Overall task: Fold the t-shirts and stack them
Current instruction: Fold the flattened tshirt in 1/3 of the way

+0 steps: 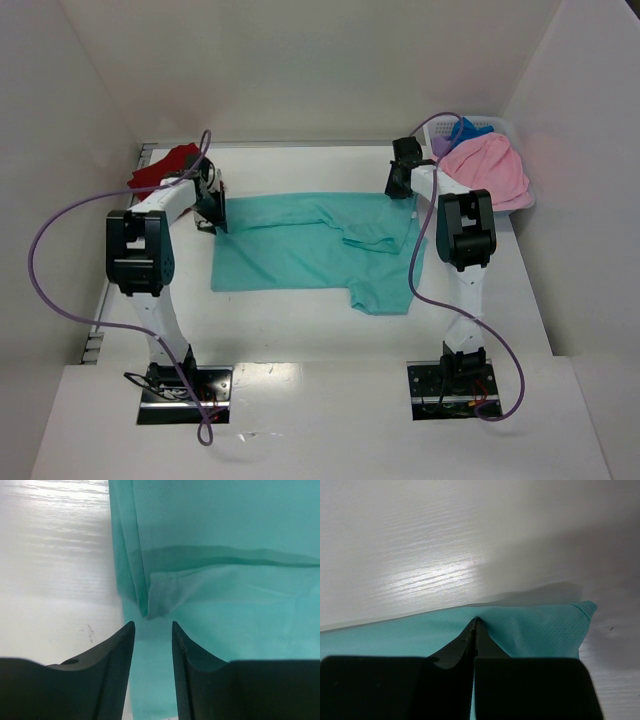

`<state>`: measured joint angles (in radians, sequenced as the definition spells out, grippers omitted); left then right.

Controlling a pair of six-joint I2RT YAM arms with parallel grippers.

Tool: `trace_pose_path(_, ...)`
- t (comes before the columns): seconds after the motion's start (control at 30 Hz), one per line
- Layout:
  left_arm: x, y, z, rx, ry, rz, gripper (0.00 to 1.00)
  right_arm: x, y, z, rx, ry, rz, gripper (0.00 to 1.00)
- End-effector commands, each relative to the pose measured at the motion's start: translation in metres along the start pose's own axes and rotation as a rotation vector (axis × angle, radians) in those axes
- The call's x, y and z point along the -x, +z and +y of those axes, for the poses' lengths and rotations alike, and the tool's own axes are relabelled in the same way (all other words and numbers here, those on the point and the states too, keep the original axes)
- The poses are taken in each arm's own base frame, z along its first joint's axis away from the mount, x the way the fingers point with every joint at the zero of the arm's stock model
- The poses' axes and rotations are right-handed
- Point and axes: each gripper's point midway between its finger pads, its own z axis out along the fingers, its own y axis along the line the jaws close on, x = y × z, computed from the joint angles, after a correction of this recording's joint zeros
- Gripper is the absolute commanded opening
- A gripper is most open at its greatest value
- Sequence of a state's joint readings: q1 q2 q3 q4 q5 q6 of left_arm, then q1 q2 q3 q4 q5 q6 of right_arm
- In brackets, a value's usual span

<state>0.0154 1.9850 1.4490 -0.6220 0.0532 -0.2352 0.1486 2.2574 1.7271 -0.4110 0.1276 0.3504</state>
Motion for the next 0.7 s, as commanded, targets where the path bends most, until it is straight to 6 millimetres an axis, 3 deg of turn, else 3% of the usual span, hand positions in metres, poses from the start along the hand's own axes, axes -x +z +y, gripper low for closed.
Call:
trace_pose_path(0.0, 0.019, -0.041, -0.007, -0.028, 0.025, -0.090, 0.43, -0.013, 0.001, -0.008, -0.016, 0.000, 0.039, 0.00)
trace_pose_path(0.1, 0.037, -0.059, -0.013, -0.047, 0.031, -0.153, 0.42, -0.013, 0.001, -0.008, -0.016, 0.000, 0.039, 0.00)
trace_pose_path(0.17, 0.043, -0.063, -0.019, -0.074, 0.045, -0.173, 0.53, -0.013, 0.001, -0.008, -0.016, 0.000, 0.039, 0.00)
trace_pose_path(0.23, 0.044, -0.051, -0.020, -0.087, 0.044, -0.154, 0.59, -0.013, 0.001, -0.008, -0.016, 0.000, 0.039, 0.00)
trace_pose_path(0.67, 0.034, -0.011, -0.026, -0.139, 0.015, -0.118, 0.56, -0.010, -0.002, -0.007, -0.013, 0.002, 0.031, 0.00)
